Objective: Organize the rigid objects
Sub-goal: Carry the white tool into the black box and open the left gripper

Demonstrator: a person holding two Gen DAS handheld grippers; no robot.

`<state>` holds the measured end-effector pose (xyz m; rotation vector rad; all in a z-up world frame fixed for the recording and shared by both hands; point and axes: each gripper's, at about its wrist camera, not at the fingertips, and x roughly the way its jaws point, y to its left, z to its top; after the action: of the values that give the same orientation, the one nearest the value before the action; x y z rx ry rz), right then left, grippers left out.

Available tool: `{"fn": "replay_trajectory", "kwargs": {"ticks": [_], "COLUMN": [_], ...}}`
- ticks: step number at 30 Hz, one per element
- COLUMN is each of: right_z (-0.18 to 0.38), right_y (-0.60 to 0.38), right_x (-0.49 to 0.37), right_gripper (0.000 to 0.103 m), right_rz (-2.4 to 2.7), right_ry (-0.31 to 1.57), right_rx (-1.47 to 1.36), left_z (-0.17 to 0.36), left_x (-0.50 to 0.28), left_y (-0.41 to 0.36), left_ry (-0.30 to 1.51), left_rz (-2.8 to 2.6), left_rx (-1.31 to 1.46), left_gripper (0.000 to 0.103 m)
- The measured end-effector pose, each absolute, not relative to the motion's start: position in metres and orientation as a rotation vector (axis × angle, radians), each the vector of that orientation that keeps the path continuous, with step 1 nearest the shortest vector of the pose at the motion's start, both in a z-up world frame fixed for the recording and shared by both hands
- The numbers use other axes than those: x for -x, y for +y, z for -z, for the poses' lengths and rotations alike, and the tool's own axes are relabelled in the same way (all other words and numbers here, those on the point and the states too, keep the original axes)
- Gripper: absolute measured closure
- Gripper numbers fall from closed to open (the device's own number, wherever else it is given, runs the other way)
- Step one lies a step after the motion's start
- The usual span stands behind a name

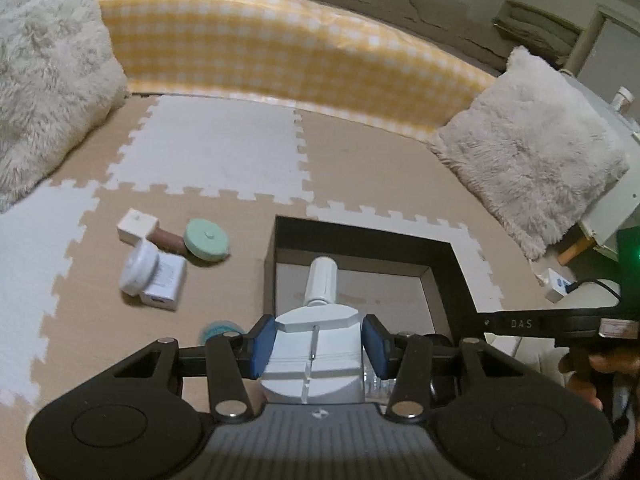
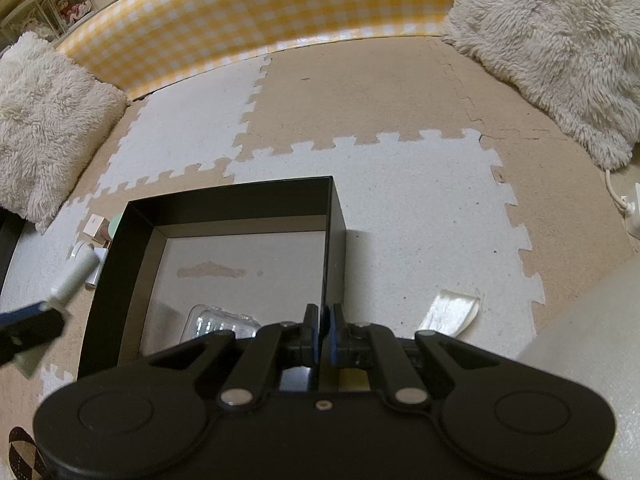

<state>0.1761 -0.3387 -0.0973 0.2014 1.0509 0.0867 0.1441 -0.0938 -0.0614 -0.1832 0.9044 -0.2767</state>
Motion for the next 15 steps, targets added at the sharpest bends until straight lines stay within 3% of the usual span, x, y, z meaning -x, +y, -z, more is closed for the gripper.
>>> {"fn": "replay_trajectory", "kwargs": {"ticks": [10,13,15], "right_z": [0.097,0.098,0.098], "right_y": [-0.339,-0.339,-0.339], "right_x": [-0.177,-0.177,-0.177], "right_gripper": [0.097,0.097,0.097], "right_rz": [-0.087,-0.087,-0.087], "right_ry": [1.052,1.053,1.054], "right_rx": [-0.200,-0.199,-0.197], "left_z": [0.086,0.085,0.086], "left_x": [-0.142,-0.142,-0.141], "left_y": [-0.113,-0.111,-0.109], "left_ry": [0.877,0.902,0.921], "left_rz": [0.189,0.184,0.191], "left_rx": [0.106,0.110,0.107], "left_gripper": [0.053,0.040,0.039]}}
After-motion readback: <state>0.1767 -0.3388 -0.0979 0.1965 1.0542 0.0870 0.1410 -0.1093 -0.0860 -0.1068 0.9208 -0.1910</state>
